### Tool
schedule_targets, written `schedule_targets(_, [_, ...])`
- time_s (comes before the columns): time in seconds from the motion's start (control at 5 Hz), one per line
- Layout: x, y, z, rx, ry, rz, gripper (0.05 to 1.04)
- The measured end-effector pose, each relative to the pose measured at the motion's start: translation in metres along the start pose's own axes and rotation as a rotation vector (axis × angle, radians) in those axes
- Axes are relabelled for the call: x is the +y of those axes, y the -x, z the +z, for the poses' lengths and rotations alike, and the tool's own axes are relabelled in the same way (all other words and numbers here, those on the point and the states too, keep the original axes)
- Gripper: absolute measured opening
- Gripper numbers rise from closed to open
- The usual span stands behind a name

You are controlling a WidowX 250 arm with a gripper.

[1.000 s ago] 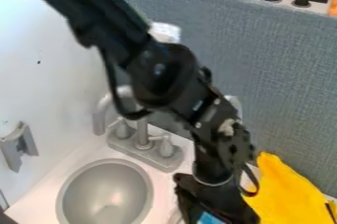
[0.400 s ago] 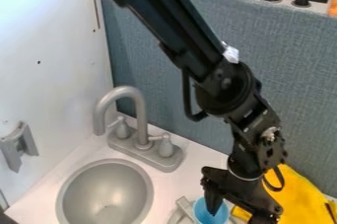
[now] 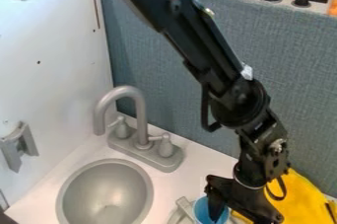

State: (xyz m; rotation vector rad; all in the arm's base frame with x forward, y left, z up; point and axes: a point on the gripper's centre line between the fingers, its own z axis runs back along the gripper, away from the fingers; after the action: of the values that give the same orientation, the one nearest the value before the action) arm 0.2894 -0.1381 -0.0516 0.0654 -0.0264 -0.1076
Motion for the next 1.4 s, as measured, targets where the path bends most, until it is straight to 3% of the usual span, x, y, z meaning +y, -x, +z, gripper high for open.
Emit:
schedule_targets(0.2, [0.004, 0.005, -0.008, 0.040, -0.017, 0.017, 0.941])
schedule_targets(0.6, [0.009, 0.004, -0.011, 0.039, 0.018, 0.040, 0.364])
schedule_targets(0.8, [0.010, 0.008, -0.011, 0.040, 0.018, 0.038, 0.158])
schedule_targets(1.0, [0.014, 0.018, -0.001, 0.042, 0.021, 0.035, 0.104])
schedule_targets(1.2, [0.019, 0.029, 0.041, -0.013, 0.054, 0.047, 0.101])
schedule_targets(1.4, [0.047, 0.044, 0.057, -0.005, 0.027, 0.114, 0.101])
